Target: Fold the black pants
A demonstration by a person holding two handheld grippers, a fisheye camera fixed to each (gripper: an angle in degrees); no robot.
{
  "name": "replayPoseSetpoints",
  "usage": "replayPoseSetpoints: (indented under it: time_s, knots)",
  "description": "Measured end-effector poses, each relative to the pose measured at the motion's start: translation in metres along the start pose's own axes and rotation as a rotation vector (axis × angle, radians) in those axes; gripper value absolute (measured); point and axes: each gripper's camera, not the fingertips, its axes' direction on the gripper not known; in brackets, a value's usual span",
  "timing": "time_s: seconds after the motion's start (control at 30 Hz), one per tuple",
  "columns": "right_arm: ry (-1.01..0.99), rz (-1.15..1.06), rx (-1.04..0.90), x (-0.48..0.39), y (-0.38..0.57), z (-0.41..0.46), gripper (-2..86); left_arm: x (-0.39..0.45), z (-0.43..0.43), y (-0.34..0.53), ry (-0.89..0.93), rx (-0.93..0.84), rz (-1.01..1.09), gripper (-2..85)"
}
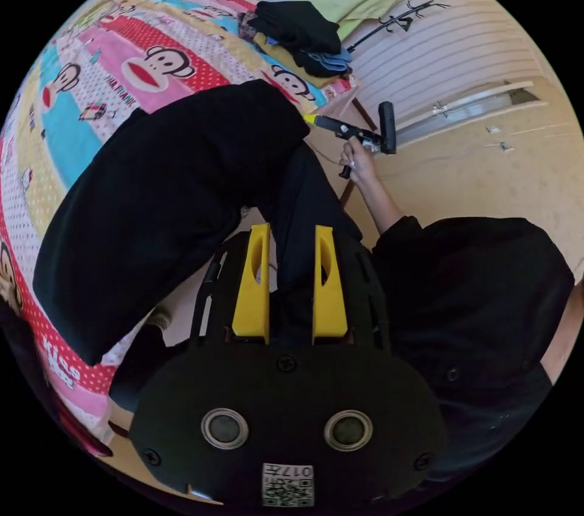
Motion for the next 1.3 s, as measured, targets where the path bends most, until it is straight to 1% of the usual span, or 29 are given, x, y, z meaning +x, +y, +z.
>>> replayPoseSetpoints:
  time_s: [0.07, 0.13, 0.17, 0.2, 0.23, 0.27, 0.33, 0.37, 0.43, 0.47, 0.5, 0.53, 0.57, 0.63, 0.7, 0.77, 0.9, 0.93, 0.97, 1.0, 1.03, 1.07, 1.13, 1.17, 1.23, 1.27, 1.3]
  knots:
    - [-0.017, 0.072, -0.024, 0.031, 0.002, 0.000, 14.7, 0.019, 0.000, -0.021, 0.030, 0.020, 0.084, 11.1]
    - [-0.173, 0.114, -0.117, 0.055, 0.001, 0.021, 13.8, 0.028, 0.000, -0.030, 0.007, 0.029, 0.114, 11.1]
    - [-0.179, 0.122, -0.122, 0.057, 0.002, 0.024, 13.0, 0.031, 0.000, -0.033, -0.024, 0.027, 0.111, 11.2]
    - [-0.163, 0.119, -0.097, 0.053, 0.001, 0.022, 10.0, 0.031, 0.000, -0.033, -0.041, 0.025, 0.105, 11.2]
    - [-0.182, 0.069, -0.050, 0.042, -0.002, 0.012, 5.6, 0.030, -0.001, -0.032, -0.069, 0.019, 0.091, 11.3]
    - [-0.211, 0.038, -0.023, 0.035, -0.005, 0.005, 5.2, 0.027, -0.002, -0.029, -0.087, 0.018, 0.072, 11.3]
    - [-0.425, -0.071, 0.055, 0.013, -0.025, -0.012, 4.0, 0.017, -0.003, -0.021, -0.083, 0.019, 0.029, 11.3]
    - [-0.473, -0.097, 0.059, 0.007, -0.032, -0.013, 3.8, 0.010, -0.003, -0.015, -0.063, 0.024, -0.002, 11.5]
    - [-0.627, -0.258, 0.062, -0.034, -0.061, -0.015, 3.4, -0.001, -0.007, -0.005, -0.036, 0.059, -0.049, 12.1]
    - [-0.665, -0.316, 0.059, -0.048, -0.067, -0.016, 3.3, -0.006, -0.015, 0.002, -0.038, 0.107, -0.078, 12.6]
    - [-0.753, -0.450, 0.042, -0.080, -0.075, -0.017, 3.2, -0.008, -0.022, 0.006, -0.045, 0.138, -0.088, 12.7]
    - [-0.843, -0.585, 0.005, -0.111, -0.077, -0.015, 3.1, -0.011, -0.039, 0.015, -0.070, 0.212, -0.104, 13.0]
    - [-0.881, -0.645, -0.017, -0.125, -0.076, -0.014, 3.1, -0.013, -0.059, 0.025, -0.098, 0.292, -0.121, 13.1]
    - [-0.988, -0.827, -0.096, -0.165, -0.062, -0.008, 2.9, -0.018, -0.090, 0.040, -0.115, 0.392, -0.139, 13.3]
    - [-1.008, -0.905, -0.132, -0.176, -0.045, -0.002, 2.8, -0.025, -0.110, 0.049, -0.077, 0.425, -0.154, 14.0]
    - [-0.994, -0.896, -0.168, -0.176, -0.030, 0.011, 2.8, -0.038, -0.119, 0.052, 0.032, 0.435, -0.163, 16.4]
    - [-1.133, -0.896, -0.278, -0.190, 0.008, 0.039, 2.7, -0.056, -0.109, 0.046, 0.100, 0.460, -0.214, 18.8]
    - [-1.134, -0.910, -0.318, -0.199, 0.019, 0.045, 2.6, -0.065, -0.101, 0.041, 0.138, 0.454, -0.247, 19.8]
    - [-1.125, -0.917, -0.337, -0.203, 0.024, 0.048, 2.6, -0.072, -0.092, 0.035, 0.205, 0.439, -0.263, 19.5]
    - [-1.096, -0.923, -0.370, -0.211, 0.034, 0.053, 2.5, -0.075, -0.087, 0.032, 0.234, 0.431, -0.265, 19.4]
    - [-1.072, -0.917, -0.398, -0.217, 0.042, 0.057, 2.4, -0.078, -0.076, 0.028, 0.262, 0.408, -0.282, 14.4]
    - [-1.067, -0.914, -0.412, -0.219, 0.046, 0.059, 2.3, -0.082, -0.066, 0.027, 0.256, 0.381, -0.323, 10.1]
    - [-1.023, -0.912, -0.455, -0.223, 0.055, 0.058, 2.2, -0.084, -0.059, 0.035, 0.267, 0.386, -0.344, 5.8]
    - [-1.010, -0.926, -0.459, -0.222, 0.056, 0.055, 2.1, -0.081, -0.061, 0.043, 0.221, 0.402, -0.339, 4.6]
    - [-1.110, -0.972, -0.442, -0.211, 0.046, 0.028, 2.0, -0.069, -0.064, 0.054, 0.148, 0.395, -0.285, 4.3]
    - [-1.135, -0.976, -0.419, -0.206, 0.040, 0.019, 2.0, -0.060, -0.066, 0.062, 0.112, 0.392, -0.251, 4.2]
    - [-1.145, -0.980, -0.354, -0.197, 0.024, 0.001, 2.1, -0.056, -0.067, 0.066, 0.100, 0.392, -0.236, 4.1]
